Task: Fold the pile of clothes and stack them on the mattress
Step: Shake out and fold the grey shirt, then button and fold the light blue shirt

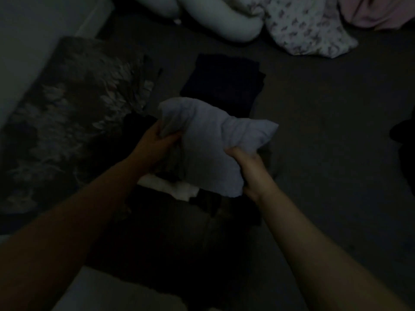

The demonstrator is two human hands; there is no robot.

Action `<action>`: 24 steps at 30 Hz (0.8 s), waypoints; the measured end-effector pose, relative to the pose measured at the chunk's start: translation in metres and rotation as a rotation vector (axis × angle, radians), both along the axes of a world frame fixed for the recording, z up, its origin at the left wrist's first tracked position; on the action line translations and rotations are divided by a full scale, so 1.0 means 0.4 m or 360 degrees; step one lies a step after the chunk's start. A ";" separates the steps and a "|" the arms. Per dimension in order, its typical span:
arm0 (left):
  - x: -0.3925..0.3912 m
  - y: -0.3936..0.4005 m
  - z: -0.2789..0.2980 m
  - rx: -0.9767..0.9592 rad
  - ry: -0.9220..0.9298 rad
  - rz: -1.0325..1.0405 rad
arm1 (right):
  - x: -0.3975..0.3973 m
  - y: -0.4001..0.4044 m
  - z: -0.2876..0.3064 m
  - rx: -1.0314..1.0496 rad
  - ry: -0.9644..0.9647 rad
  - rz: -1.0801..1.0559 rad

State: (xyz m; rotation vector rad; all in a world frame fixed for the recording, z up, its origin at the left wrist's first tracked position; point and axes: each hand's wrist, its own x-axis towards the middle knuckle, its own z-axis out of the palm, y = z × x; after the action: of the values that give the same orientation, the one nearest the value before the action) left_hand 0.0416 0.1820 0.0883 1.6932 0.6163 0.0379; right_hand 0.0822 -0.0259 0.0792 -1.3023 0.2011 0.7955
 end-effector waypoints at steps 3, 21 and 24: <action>0.004 0.192 -0.032 0.0077 0.0023 0.0137 | 0.024 0.190 -0.033 0.0029 0.0031 0.0108; -0.034 0.191 -0.255 0.1708 0.0085 -0.0696 | -0.136 0.327 -0.255 -0.1355 -0.0941 -0.0088; -0.038 0.160 -0.320 0.1456 0.0486 -0.1187 | -0.160 0.303 -0.267 -0.1397 -0.1073 0.0082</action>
State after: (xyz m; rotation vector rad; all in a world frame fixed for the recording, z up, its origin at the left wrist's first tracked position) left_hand 0.0264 0.2462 -0.0396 2.7626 0.1251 -0.5549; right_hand 0.0181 0.0952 -0.0274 -2.3361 -0.0437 0.2473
